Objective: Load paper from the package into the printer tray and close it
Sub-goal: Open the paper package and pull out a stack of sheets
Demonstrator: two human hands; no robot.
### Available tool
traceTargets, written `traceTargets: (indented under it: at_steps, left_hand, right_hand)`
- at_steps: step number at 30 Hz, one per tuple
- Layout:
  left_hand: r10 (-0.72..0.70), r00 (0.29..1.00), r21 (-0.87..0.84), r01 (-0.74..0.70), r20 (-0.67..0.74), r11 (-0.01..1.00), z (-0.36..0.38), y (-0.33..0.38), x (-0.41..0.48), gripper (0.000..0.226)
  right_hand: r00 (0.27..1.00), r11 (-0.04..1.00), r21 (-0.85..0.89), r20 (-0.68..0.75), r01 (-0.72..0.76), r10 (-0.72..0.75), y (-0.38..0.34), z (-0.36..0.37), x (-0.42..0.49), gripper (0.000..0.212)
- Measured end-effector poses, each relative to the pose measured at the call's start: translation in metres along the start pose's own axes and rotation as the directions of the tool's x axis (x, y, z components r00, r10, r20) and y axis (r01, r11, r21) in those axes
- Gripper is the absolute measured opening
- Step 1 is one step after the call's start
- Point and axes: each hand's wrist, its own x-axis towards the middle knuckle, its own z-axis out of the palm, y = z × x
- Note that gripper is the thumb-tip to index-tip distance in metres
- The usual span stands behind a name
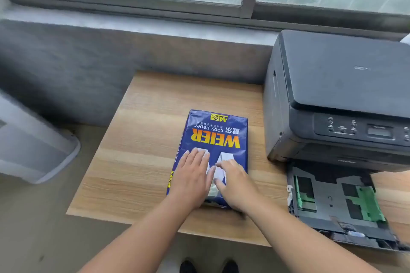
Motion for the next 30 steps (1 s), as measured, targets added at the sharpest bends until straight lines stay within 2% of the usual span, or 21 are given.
traceTargets:
  at_steps: [3,5,9,16,17,19,21,23,27,30]
  left_hand:
    - [0.040,0.999,0.026,-0.040,0.023,0.999,0.030,-0.014,0.009,0.057]
    - [0.052,0.998,0.041,-0.054,0.029,0.998,0.049,-0.022,0.010,0.056]
    - [0.098,0.994,0.030,-0.100,0.057,0.995,0.065,-0.030,0.008,0.055]
    - [0.109,0.988,0.014,-0.111,0.112,0.994,0.071,-0.035,0.011,0.060]
    - [0.121,0.985,0.012,-0.123,0.122,0.992,0.072,-0.036,0.012,0.061]
    - [0.134,0.980,0.005,-0.136,0.145,0.991,0.071,-0.037,0.013,0.057]
    - [0.137,0.980,0.005,-0.139,0.146,0.990,0.071,-0.038,0.015,0.053]
    - [0.139,0.981,0.001,-0.141,0.138,0.990,0.072,-0.038,0.015,0.051]
    - [0.153,0.983,-0.018,-0.151,0.102,0.988,0.076,-0.041,0.014,0.061]
    - [0.165,0.981,-0.003,-0.165,0.103,0.986,0.076,-0.042,0.012,0.060]
  right_hand:
    - [1.000,0.995,-0.097,0.008,-0.017,0.018,0.007,0.019,0.020,0.047]
    - [0.999,0.991,-0.127,0.035,-0.027,0.032,0.012,0.031,0.027,0.038]
    - [0.999,0.991,-0.132,-0.033,-0.004,0.000,0.025,0.051,0.034,0.019]
    - [0.988,0.998,-0.057,-0.150,0.025,-0.033,0.034,0.061,0.040,0.006]
    - [0.986,0.996,-0.064,-0.148,0.064,-0.073,0.035,0.060,0.035,0.004]
    - [0.962,0.965,-0.137,-0.131,0.223,-0.241,0.039,0.062,0.014,0.003]
    - [0.903,0.882,-0.259,-0.070,0.393,-0.423,0.044,0.072,-0.022,0.016]
    - [0.869,0.830,-0.325,-0.045,0.453,-0.492,0.049,0.090,-0.057,0.024]
    - [0.910,0.892,-0.233,-0.053,0.389,-0.411,0.054,0.127,-0.094,0.029]
    - [0.937,0.940,-0.077,-0.082,0.333,-0.339,0.052,0.138,-0.108,0.011]
